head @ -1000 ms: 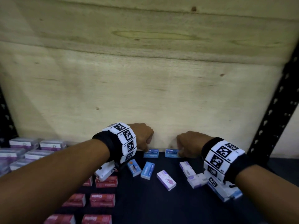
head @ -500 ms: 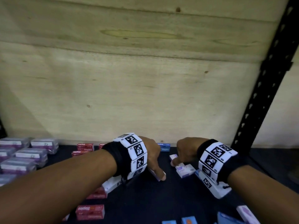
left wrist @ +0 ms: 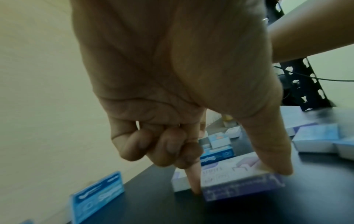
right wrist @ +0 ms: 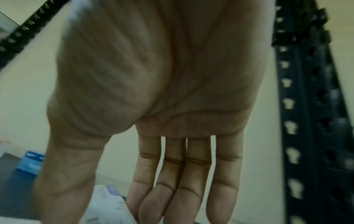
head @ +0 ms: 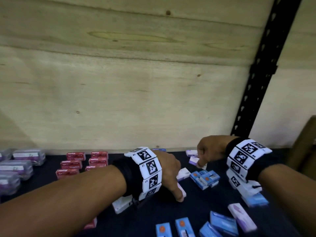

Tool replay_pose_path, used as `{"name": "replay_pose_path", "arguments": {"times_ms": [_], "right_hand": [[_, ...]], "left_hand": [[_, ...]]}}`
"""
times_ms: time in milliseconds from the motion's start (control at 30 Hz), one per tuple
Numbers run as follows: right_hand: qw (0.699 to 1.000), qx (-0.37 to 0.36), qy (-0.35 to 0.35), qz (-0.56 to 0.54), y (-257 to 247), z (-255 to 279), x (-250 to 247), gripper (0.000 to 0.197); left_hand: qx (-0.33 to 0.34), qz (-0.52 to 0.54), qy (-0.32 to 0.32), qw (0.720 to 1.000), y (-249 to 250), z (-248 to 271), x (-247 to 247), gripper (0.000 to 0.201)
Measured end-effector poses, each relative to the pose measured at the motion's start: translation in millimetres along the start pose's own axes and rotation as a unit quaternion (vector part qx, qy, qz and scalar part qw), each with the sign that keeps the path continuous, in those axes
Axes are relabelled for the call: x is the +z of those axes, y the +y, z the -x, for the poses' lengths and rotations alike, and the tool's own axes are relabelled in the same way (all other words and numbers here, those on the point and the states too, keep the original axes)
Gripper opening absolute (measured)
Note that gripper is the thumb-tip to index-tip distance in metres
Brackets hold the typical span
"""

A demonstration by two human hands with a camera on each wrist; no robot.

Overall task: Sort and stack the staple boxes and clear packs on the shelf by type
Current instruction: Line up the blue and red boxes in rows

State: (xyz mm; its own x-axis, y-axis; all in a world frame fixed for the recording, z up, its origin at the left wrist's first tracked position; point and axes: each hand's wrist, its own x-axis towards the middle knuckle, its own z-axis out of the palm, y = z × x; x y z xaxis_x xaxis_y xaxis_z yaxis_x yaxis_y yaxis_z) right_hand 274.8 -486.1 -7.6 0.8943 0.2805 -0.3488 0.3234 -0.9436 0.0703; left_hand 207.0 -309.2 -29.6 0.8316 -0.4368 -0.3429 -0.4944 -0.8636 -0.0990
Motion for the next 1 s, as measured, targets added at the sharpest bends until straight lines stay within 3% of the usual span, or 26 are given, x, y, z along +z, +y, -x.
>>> {"name": "replay_pose_path", "arguments": {"times_ms": [200, 367, 600, 767, 1000], "right_hand": [[0.998, 0.064, 0.01, -0.005, 44.9, 26.7, 11.2, 0.026], [0.992, 0.127, 0.021, 0.019, 74.7, 33.7, 24.1, 0.031], [0.989, 0.144, 0.009, 0.017, 87.1, 30.1, 41.1, 0.03], [0.99, 0.141, 0.0, 0.027, 84.4, 27.8, 41.3, 0.031], [0.997, 0.032, 0.073, -0.004, 42.4, 23.8, 13.6, 0.023]], "left_hand": [[0.04, -0.034, 0.043, 0.998, 28.8, -1.0, -0.1, 0.061], [0.044, -0.058, 0.068, 0.995, 43.1, 2.1, 3.0, 0.057], [0.027, -0.041, 0.043, 0.998, 41.8, 3.5, 4.5, 0.059], [0.007, 0.013, 0.012, 1.0, 25.8, 1.9, 3.2, 0.073], [-0.054, 0.036, 0.044, 0.997, -42.4, 27.0, -5.5, 0.02]]}}
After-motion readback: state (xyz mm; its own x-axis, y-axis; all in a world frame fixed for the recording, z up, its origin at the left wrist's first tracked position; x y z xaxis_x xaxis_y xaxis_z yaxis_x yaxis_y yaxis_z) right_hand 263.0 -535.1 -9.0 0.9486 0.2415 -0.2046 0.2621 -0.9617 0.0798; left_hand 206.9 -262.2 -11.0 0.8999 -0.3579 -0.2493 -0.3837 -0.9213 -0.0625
